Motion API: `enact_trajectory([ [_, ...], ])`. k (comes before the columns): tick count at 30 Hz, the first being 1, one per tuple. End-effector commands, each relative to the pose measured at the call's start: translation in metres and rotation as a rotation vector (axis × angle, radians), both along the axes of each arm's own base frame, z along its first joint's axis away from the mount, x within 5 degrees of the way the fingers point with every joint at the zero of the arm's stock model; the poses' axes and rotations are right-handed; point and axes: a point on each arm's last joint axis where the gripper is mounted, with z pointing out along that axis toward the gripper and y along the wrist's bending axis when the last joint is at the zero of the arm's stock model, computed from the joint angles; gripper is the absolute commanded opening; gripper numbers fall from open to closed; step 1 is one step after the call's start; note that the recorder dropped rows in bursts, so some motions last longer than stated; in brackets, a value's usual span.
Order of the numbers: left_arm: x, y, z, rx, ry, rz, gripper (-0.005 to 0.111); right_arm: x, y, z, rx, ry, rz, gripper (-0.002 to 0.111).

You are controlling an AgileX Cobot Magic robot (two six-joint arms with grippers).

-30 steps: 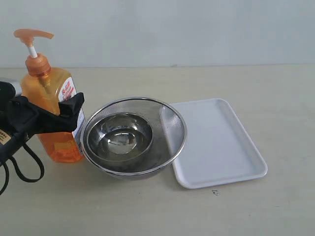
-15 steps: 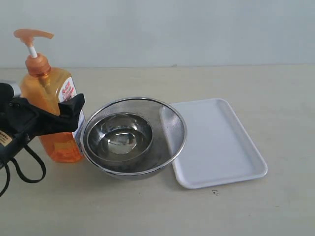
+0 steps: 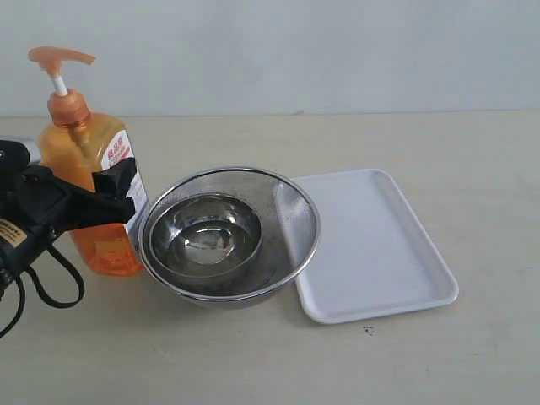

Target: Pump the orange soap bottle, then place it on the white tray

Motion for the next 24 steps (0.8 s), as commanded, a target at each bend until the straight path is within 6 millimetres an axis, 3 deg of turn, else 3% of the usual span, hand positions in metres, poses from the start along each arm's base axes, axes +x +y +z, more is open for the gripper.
enact_trajectory([
  [1,0.001,0.001,0.000,-0.009,-0.006,0.022,0.038,0.000,0.000,0.001,-0.003,-0.012,-0.001,0.000],
  [4,0.001,0.001,-0.002,0.005,0.023,0.020,0.010,0.000,0.000,0.001,-0.003,-0.012,-0.001,0.000],
  [5,0.001,0.001,-0.003,0.025,0.029,0.017,0.005,0.000,0.000,0.001,-0.003,-0.012,-0.001,0.000],
  [13,-0.001,0.002,-0.003,0.076,0.023,0.011,0.005,0.000,0.000,0.001,-0.003,-0.012,-0.001,0.000],
  [24,-0.023,0.009,0.028,0.110,0.029,0.013,0.005,0.000,0.000,0.001,-0.001,-0.012,-0.002,0.000],
])
